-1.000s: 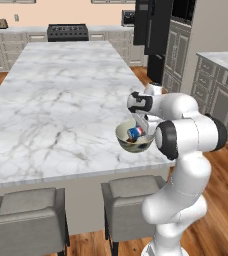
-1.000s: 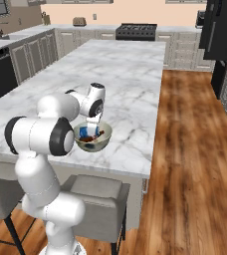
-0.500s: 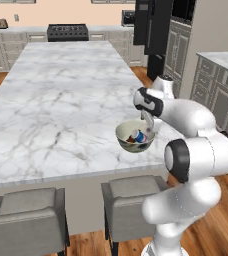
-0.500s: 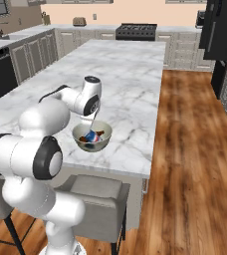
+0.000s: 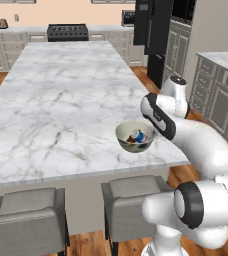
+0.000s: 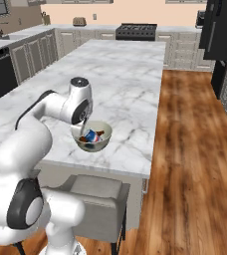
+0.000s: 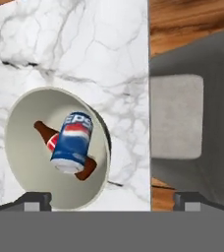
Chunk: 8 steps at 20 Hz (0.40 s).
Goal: Open the fridge, grab two sodas, and place both sodas inside the bowl with ice on the dining counter.
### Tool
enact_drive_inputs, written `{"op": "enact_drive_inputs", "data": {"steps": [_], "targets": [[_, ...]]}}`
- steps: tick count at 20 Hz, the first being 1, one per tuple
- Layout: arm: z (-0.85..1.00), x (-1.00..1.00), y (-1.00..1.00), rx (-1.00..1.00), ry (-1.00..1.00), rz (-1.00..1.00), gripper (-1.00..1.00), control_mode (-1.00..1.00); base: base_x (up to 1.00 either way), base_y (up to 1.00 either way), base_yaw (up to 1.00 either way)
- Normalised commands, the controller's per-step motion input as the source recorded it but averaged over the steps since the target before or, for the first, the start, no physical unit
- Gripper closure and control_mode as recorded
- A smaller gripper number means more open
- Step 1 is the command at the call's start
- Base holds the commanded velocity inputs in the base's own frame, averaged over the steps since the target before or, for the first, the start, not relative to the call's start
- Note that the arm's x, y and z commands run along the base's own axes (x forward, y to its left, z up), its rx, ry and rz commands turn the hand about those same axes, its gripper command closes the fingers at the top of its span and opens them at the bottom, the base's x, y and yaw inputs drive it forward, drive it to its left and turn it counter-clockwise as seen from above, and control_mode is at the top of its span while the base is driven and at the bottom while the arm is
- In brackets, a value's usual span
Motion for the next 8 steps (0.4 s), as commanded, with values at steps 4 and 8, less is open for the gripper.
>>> {"op": "enact_drive_inputs", "data": {"steps": [4, 8], "targets": [[0.25, -0.72, 0.02, -0.04, -0.12, -0.06, -1.00, -1.00, 0.00, 0.00, 0.00], [0.28, -0.60, 0.00, -0.16, -0.16, 0.03, -1.00, -1.00, 0.00, 0.00, 0.00]]}}
